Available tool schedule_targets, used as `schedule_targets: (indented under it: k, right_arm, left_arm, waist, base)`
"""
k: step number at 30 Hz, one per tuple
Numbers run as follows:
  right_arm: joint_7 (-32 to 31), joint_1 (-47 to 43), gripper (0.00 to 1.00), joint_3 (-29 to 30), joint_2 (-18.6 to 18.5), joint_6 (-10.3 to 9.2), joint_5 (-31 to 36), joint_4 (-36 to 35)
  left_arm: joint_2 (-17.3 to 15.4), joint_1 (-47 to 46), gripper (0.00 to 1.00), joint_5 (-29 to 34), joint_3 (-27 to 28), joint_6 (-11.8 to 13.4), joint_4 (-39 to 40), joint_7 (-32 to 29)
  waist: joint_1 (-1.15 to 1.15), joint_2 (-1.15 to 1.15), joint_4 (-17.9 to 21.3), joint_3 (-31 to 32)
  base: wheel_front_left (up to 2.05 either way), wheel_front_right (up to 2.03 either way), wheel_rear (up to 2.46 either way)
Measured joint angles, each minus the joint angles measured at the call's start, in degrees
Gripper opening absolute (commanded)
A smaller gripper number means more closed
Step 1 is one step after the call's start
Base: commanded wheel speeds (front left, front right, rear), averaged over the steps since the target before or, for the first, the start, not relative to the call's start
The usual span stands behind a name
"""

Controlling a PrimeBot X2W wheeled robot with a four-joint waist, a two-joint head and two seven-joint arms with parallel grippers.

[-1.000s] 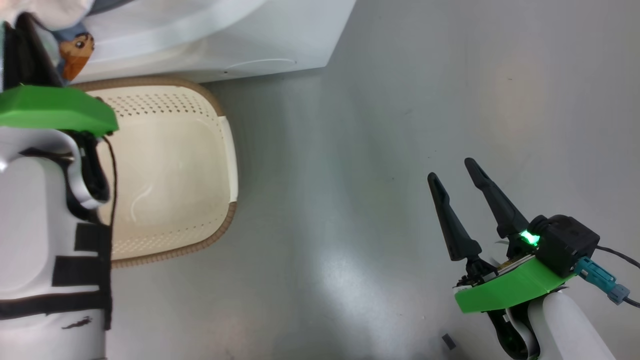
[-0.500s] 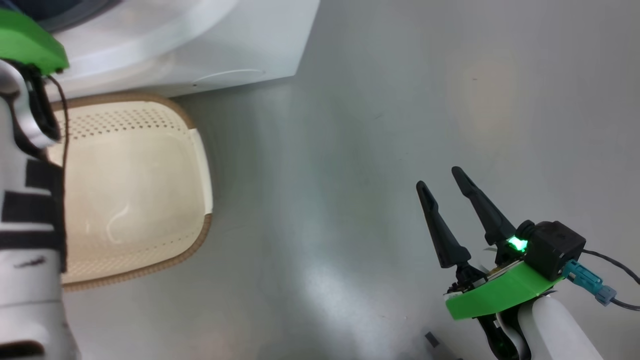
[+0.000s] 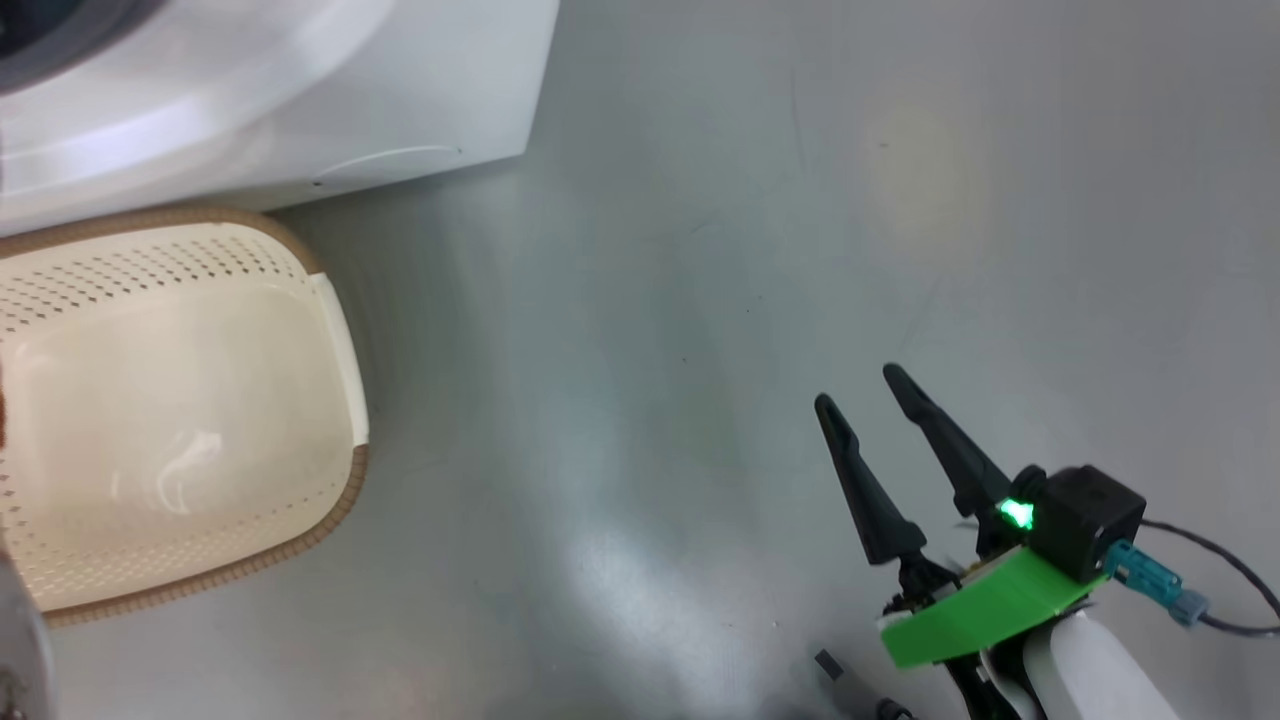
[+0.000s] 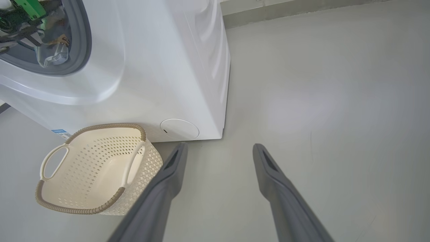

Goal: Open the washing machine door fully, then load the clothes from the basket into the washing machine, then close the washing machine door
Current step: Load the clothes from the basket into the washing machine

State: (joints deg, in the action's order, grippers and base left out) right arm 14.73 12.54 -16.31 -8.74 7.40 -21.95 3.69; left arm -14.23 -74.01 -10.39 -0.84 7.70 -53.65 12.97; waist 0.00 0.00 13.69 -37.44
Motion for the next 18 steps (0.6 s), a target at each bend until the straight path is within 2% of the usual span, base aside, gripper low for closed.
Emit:
schedule_targets:
  k: [8, 18]
  right_arm:
    - [0.00, -1.96, 1.00, -0.41, -0.52, 0.00, -0.01, -0.21]
    - [0.00, -2.03, 1.00, -0.96, -0.53, 0.00, -0.41, -0.59]
  left_arm:
    - [-1.42, -4.79, 0.00, -1.02, 1.64, -0.90, -2.33, 1.68]
    - [-3.02, -8.55, 0.00, -0.90, 3.13, -1.41, 2.10, 1.74]
  waist:
    - [0.00, 0.00, 0.98, -1.15]
    - [0.00, 0.00, 2.20, -3.45]
  base:
    - [0.00, 0.00, 0.00]
    - [0.00, 0.00, 0.00]
